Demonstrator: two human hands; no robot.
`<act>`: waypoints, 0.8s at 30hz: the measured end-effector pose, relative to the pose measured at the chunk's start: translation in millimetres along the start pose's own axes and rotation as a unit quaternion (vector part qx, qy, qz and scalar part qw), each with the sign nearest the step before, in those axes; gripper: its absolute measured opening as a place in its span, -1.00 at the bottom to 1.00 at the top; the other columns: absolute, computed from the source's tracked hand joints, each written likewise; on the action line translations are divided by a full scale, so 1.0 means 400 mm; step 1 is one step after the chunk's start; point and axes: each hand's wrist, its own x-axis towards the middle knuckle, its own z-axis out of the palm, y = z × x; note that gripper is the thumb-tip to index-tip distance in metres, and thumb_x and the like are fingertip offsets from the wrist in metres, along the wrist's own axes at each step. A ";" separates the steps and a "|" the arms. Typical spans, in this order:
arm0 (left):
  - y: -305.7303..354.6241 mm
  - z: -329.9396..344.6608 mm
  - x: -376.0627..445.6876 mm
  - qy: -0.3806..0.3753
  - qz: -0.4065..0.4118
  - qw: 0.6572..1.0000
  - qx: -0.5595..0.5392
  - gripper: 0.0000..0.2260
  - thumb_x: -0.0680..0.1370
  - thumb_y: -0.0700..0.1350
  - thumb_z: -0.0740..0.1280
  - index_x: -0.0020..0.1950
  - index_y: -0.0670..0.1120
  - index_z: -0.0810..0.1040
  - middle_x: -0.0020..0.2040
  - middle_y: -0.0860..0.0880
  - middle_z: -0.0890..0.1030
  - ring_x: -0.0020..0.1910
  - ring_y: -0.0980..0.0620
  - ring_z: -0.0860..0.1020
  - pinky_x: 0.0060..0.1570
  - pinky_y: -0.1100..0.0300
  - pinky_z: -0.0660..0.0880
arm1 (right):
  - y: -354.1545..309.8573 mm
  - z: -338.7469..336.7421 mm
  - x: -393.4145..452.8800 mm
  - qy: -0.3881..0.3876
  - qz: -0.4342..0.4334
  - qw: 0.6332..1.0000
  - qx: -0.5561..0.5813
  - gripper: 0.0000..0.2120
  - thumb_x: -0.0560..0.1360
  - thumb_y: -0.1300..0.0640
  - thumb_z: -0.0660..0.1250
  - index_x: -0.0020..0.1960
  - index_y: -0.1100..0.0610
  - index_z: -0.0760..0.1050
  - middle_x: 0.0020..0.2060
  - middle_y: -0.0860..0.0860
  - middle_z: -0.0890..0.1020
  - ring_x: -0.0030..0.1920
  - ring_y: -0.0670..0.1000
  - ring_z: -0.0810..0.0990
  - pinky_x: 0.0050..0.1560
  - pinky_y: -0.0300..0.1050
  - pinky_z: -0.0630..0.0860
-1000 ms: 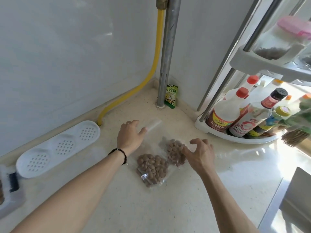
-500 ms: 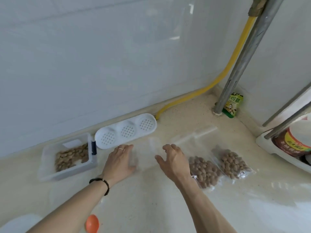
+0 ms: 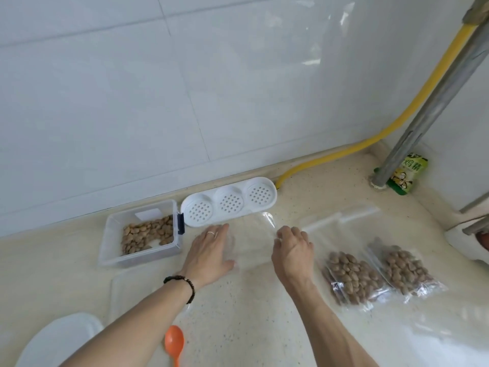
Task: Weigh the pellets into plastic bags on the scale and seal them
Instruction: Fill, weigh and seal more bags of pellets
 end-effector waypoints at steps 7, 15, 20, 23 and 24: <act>0.020 -0.113 -0.050 0.150 0.052 0.984 -0.081 -0.24 0.54 -0.02 0.32 0.57 -0.13 -0.08 0.59 -0.10 0.00 0.57 -0.04 -0.14 0.53 0.06 -0.12 | -0.072 -0.120 -0.025 -0.082 -0.001 0.968 0.238 -0.84 0.53 0.25 0.31 -0.22 0.12 0.44 -0.36 -0.13 0.49 -0.36 -0.16 0.43 -0.37 -0.27 0.34; -0.109 -0.239 -0.187 0.282 0.131 0.945 -0.103 -0.82 0.56 -0.09 0.19 0.08 -0.10 0.51 -0.08 -0.03 0.64 -0.04 -0.04 0.58 0.30 -0.15 0.33 | -0.226 -0.193 -0.178 -0.137 0.029 0.936 0.323 -0.95 0.49 0.27 0.37 -0.07 0.15 0.55 -0.24 0.07 0.68 -0.23 -0.01 0.60 -0.13 -0.07 0.54; -0.297 -0.265 -0.330 0.167 0.144 0.968 -0.121 -0.87 0.61 -0.15 0.19 0.00 -0.09 0.53 -0.12 -0.02 0.63 -0.12 -0.06 0.56 -0.16 0.05 0.45 | -0.380 -0.125 -0.355 -0.117 0.093 0.919 0.364 -0.79 0.43 0.28 0.45 0.03 0.18 0.51 -0.28 0.04 0.61 -0.31 -0.05 0.56 -0.26 -0.18 0.51; -0.420 -0.281 -0.396 0.089 0.156 0.979 -0.099 -0.87 0.61 -0.13 0.19 -0.01 -0.05 0.54 -0.09 -0.01 0.63 -0.08 -0.05 0.56 -0.12 0.07 0.46 | -0.471 -0.050 -0.439 -0.078 0.138 0.908 0.388 -0.85 0.45 0.34 0.38 0.01 0.21 0.54 -0.29 0.09 0.61 -0.39 -0.04 0.53 -0.34 -0.21 0.47; -0.457 -0.289 -0.412 0.069 0.157 0.981 -0.089 -0.86 0.62 -0.12 0.19 0.00 -0.04 0.54 -0.08 0.00 0.63 -0.08 -0.04 0.56 -0.11 0.07 0.47 | -0.497 -0.021 -0.464 -0.074 0.150 0.906 0.390 -0.87 0.44 0.38 0.36 -0.05 0.21 0.55 -0.31 0.11 0.61 -0.42 -0.03 0.52 -0.37 -0.20 0.46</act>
